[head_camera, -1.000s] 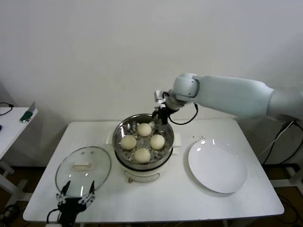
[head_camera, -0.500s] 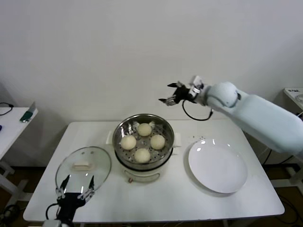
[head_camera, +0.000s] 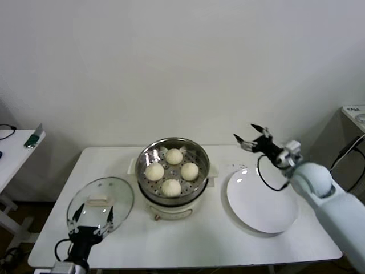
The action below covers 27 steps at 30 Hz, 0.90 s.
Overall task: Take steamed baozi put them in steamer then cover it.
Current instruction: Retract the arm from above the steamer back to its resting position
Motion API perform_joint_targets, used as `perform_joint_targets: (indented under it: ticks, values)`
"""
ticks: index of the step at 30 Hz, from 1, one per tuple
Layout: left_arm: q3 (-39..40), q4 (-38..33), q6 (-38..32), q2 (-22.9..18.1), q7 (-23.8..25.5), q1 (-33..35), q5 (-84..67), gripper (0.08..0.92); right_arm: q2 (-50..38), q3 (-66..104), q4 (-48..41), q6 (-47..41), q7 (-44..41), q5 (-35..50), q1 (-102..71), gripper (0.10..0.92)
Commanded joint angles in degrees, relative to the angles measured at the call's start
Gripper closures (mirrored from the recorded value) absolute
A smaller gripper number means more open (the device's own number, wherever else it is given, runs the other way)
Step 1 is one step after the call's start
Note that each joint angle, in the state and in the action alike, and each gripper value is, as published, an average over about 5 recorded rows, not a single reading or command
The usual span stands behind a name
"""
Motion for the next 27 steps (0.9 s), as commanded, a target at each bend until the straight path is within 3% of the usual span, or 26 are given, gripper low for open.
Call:
perform_joint_targets:
  ticks: [1,7,10,15,27]
  values:
    - [0.19,3.18,-6.5,0.26,-2.42,-0.18,5.3,0.177,13.29,22.67,2.39,19.18,-1.21,-7.99,-35.05,0.203]
    - [-0.24,4.6,-9.24,0.14,-7.67,-0.98,13.18,0.177,20.57,21.22,0.42,31.49,-3.53,-9.95,-37.42,0.203]
    - [-0.85,6.73,-11.89,1.54,-14.73,-1.97,26.79,0.177,23.17,20.67,0.11,34.01,-3.51,-10.93,-38.14,0.203]
    - [-1.67,17.95,-17.94,4.16,-26.51,-6.04,58.05,0.177,25.7,19.52,-0.3,34.87,-2.97,-12.46,-39.22,0.203]
    - [-1.05,38.65,-16.09,5.02,-30.18,-16.0,78.01,0.177,27.7,19.73,-0.53,35.95,-2.12,-13.38,-40.84,0.203]
